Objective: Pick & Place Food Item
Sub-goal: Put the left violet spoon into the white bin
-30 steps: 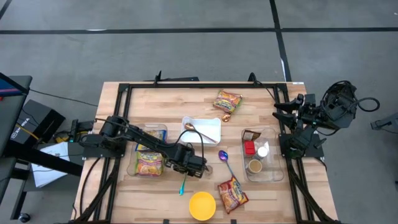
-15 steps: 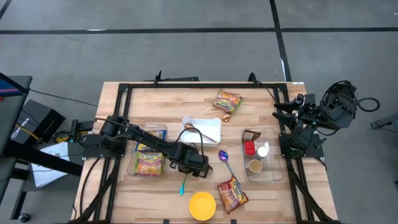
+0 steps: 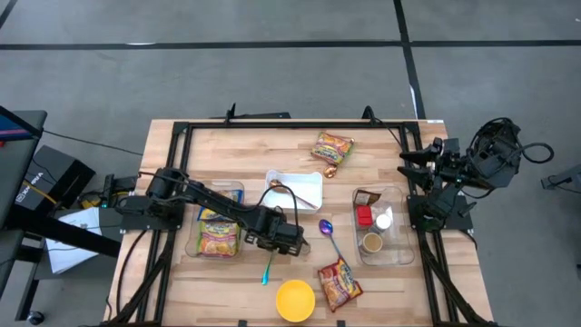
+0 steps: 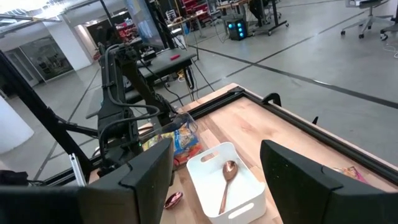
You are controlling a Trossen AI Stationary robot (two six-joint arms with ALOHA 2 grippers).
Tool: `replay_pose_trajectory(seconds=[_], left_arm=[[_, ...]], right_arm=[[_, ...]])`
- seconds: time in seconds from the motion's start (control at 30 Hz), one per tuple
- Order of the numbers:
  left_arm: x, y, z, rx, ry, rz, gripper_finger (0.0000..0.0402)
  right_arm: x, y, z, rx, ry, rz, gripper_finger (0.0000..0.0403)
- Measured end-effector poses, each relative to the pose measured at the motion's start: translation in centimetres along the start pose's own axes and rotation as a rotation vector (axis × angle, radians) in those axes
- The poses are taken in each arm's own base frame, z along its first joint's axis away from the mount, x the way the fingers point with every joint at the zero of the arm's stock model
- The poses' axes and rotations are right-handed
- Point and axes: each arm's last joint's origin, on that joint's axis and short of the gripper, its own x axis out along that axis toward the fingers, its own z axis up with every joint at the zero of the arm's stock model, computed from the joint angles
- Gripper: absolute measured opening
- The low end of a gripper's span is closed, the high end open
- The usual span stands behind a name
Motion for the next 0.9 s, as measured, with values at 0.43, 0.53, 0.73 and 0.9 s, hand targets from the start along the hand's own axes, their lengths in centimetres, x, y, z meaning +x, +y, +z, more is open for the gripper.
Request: replay_pose_trajectory(seconds=[0.43,0.53,0.73,0.9], left_arm=[[0.30,0.38,0.12,-0.012,0.067,0.041,0.0150],[0.31,0.37,0.09,-0.011,0.066,0.040,0.0150],[0.30,0.40,0.55,-0.002,0.052,0.041,0.0150],[0.83,0.42,0.68,-0.002,0.068,0.050,0.0144]], right_arm=[[0.00,-0.07,-0.09,-0.010,0.005,-0.003,0.0235],[0.00,-0.10,-0.12,-0.014,0.007,-0.004,0.0235],[0.00,-0.14,-0.17,-0.022,0.010,-0.006,0.0235],[0.00,-0.14,-0.17,-0.022,0.010,-0.006,0.0235]])
